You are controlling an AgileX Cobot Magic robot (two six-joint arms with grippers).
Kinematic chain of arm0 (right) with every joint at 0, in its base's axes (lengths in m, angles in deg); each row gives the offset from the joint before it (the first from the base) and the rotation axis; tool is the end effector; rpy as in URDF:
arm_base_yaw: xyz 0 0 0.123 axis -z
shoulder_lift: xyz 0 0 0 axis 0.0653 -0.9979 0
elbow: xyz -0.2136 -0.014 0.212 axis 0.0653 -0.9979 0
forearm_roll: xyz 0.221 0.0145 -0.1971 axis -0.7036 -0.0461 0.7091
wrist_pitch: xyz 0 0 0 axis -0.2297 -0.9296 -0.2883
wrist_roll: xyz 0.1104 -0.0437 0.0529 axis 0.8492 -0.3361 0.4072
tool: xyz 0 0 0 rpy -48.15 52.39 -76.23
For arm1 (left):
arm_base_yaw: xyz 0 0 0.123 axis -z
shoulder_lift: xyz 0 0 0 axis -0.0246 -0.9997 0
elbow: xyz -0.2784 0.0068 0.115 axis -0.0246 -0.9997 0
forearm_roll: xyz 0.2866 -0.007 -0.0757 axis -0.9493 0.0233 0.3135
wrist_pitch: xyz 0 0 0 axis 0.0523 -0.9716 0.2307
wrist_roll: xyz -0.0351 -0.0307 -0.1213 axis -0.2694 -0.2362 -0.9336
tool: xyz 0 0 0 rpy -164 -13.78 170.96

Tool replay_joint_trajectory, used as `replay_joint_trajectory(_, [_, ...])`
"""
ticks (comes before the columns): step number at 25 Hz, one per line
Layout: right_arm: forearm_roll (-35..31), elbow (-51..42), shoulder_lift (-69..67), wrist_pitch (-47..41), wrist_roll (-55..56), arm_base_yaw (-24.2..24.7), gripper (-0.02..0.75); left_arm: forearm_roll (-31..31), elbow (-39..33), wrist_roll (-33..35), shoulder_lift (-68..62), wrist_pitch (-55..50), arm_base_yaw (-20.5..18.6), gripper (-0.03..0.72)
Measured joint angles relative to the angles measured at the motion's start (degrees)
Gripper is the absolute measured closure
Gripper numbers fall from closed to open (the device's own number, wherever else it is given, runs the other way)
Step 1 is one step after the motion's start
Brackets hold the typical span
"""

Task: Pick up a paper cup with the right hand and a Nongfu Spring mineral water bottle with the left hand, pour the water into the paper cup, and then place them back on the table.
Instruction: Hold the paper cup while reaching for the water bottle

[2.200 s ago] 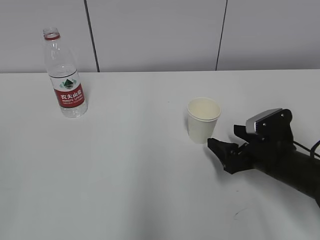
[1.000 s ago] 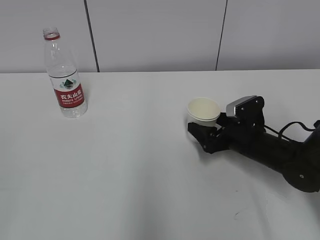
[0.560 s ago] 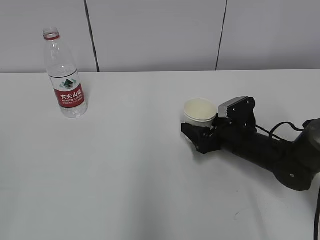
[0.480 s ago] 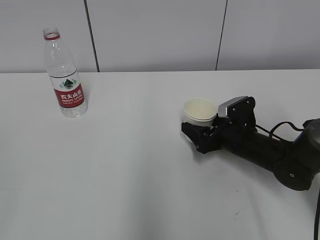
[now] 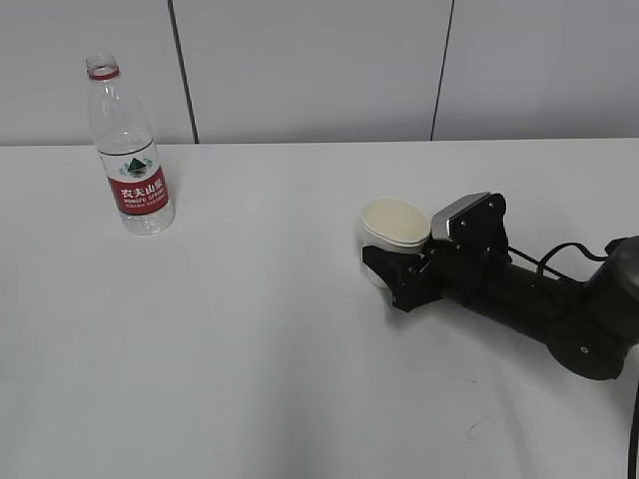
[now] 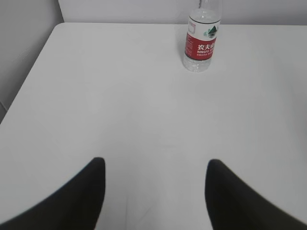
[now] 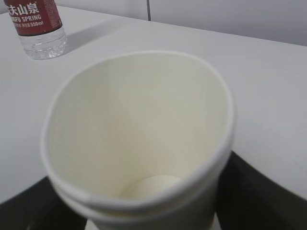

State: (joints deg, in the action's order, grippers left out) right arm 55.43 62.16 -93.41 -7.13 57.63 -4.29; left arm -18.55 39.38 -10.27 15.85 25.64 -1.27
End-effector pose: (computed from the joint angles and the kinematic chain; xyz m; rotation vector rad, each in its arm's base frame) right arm 0.4097 0.1200 0.0127 -0.5435 1.7310 0.4901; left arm 0.0440 0.0089 0.2952 -0.0401 2.0045 0.0687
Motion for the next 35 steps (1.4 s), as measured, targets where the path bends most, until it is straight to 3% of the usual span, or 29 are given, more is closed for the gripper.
replay_joint_trajectory(12, [4.8,1.4,8.1,0.0,2.5,0.0,0.226,1.6,0.9,0.0,-1.3,2.9,0.0,0.278])
replay_joint_trajectory(17, [7.5,3.3,9.2,0.0,7.9,0.0,0.226,1.9,1.7,0.0,-9.0,19.0,0.0,0.268])
replay_joint_trajectory(23, [8.8,3.7,9.2,-1.7,9.9,0.0,0.226,2.4,1.7,0.1,-26.9,41.0,0.0,0.161])
replay_joint_trajectory(28, [10.1,3.7,9.2,-2.0,10.6,0.0,0.226,2.4,1.7,0.1,-43.8,56.8,0.3,0.139])
replay_joint_trajectory(35, [10.0,5.4,9.2,-4.9,12.0,0.0,0.227,2.4,1.7,0.1,-65.4,76.6,4.8,0.136])
